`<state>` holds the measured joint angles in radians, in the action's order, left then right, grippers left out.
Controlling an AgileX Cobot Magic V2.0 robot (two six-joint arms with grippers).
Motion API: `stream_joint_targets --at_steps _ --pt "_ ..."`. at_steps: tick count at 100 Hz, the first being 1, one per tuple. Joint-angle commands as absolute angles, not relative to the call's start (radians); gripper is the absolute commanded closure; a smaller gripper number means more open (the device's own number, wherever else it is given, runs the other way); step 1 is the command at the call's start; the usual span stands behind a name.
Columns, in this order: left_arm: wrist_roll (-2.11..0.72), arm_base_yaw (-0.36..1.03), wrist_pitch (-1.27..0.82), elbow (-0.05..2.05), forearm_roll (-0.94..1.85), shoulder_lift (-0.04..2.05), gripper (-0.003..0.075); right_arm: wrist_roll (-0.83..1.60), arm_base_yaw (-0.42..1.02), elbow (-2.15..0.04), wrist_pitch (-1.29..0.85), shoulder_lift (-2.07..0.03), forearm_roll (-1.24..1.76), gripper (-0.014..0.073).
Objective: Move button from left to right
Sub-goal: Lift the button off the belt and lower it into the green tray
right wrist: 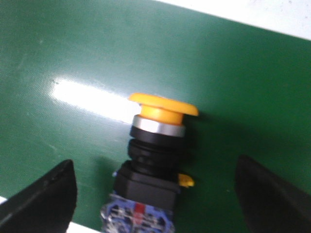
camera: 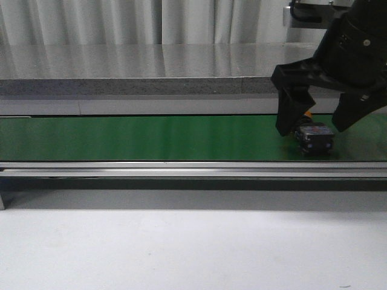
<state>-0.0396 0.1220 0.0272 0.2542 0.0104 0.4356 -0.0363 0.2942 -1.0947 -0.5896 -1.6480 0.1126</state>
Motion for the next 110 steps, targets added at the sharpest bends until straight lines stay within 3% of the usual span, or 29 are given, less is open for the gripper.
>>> stream_joint_targets --at_steps 1,12,27,36,79,110 --pt "-0.038 0.128 0.108 0.281 0.012 0.441 0.0715 -0.025 0.294 -1.127 -0.569 -1.629 0.101 0.0038" --pt "-0.038 0.128 0.108 0.281 0.012 0.441 0.0715 -0.025 0.294 -1.127 -0.598 -1.639 0.101 0.0169" --pt "-0.038 0.128 0.108 0.281 0.012 0.441 0.0715 -0.025 0.293 -1.135 -0.629 -1.618 0.1 0.0424" --pt "-0.038 0.128 0.108 0.281 0.012 0.441 0.0715 -0.025 0.293 -1.154 -0.654 -1.598 0.097 0.0507" --pt "-0.038 0.128 0.108 0.281 0.012 0.441 0.0715 -0.025 0.229 -1.256 -0.783 -1.476 -0.061 0.0515" --pt "-0.038 0.128 0.108 0.281 0.012 0.441 0.0715 -0.024 -0.034 -1.256 -0.779 -1.469 -0.208 0.0515"
